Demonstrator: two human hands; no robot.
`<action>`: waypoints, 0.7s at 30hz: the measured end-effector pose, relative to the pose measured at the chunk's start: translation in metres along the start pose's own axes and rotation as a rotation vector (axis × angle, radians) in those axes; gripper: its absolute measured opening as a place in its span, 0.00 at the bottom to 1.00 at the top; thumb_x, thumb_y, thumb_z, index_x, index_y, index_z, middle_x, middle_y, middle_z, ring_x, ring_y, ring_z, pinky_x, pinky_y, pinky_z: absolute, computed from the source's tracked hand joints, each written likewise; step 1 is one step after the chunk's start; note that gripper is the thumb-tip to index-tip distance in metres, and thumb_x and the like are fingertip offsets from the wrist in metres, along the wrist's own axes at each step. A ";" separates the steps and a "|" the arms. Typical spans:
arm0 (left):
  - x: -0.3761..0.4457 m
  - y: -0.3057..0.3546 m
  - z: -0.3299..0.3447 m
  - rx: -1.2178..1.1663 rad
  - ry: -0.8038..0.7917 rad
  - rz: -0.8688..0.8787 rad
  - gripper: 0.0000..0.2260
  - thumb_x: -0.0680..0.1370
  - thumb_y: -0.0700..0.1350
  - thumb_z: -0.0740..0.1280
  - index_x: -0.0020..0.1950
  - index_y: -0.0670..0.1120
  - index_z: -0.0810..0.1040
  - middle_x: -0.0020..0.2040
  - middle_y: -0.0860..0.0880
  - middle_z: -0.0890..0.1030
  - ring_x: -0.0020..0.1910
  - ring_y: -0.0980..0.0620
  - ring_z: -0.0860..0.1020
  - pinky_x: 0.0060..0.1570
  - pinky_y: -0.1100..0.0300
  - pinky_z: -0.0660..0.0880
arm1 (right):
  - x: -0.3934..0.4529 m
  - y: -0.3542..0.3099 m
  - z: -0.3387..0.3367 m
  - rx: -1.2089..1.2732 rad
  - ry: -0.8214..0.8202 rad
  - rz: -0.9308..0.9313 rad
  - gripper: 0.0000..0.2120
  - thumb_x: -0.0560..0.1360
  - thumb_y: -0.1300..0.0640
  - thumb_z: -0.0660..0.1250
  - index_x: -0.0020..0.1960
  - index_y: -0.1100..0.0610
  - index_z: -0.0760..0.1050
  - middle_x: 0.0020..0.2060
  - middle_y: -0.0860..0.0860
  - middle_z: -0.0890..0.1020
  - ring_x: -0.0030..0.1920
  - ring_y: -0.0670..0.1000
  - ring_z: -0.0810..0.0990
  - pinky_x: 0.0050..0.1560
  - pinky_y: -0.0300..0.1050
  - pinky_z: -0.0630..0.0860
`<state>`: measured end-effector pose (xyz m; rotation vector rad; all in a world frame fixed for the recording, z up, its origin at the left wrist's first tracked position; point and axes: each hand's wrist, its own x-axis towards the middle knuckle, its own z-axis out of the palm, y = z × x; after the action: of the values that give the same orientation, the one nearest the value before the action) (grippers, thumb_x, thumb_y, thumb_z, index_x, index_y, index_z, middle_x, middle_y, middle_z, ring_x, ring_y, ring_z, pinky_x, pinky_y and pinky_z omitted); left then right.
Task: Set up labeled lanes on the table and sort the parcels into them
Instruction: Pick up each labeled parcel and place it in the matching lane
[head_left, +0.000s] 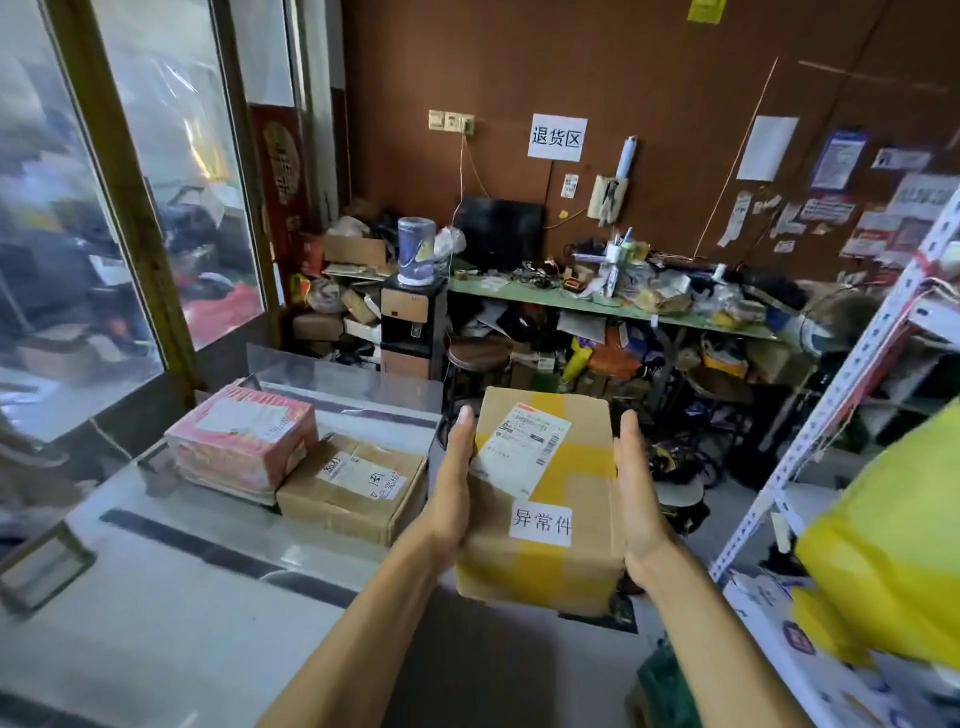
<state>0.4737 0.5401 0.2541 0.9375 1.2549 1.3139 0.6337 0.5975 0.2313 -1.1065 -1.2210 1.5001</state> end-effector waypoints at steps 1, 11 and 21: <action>0.011 0.003 0.001 0.002 -0.005 -0.003 0.19 0.85 0.58 0.44 0.47 0.56 0.71 0.29 0.63 0.80 0.26 0.72 0.77 0.27 0.79 0.71 | 0.010 -0.005 0.002 -0.014 0.021 0.004 0.20 0.81 0.31 0.48 0.57 0.39 0.73 0.41 0.35 0.87 0.41 0.34 0.84 0.44 0.34 0.82; 0.159 -0.015 0.011 -0.060 0.154 -0.076 0.21 0.84 0.63 0.47 0.44 0.59 0.75 0.28 0.63 0.81 0.27 0.70 0.79 0.43 0.64 0.68 | 0.157 -0.027 -0.009 -0.049 -0.092 0.041 0.20 0.85 0.39 0.44 0.71 0.42 0.65 0.51 0.37 0.83 0.31 0.35 0.79 0.32 0.29 0.75; 0.286 -0.033 0.032 -0.215 0.508 -0.043 0.24 0.81 0.67 0.50 0.52 0.59 0.82 0.48 0.56 0.87 0.49 0.54 0.85 0.66 0.54 0.73 | 0.364 -0.012 -0.029 -0.062 -0.541 0.157 0.23 0.80 0.32 0.46 0.56 0.42 0.75 0.49 0.42 0.87 0.42 0.38 0.86 0.43 0.40 0.78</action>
<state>0.4670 0.8226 0.1929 0.4313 1.4627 1.6770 0.5855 0.9580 0.2020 -0.8754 -1.5770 1.9744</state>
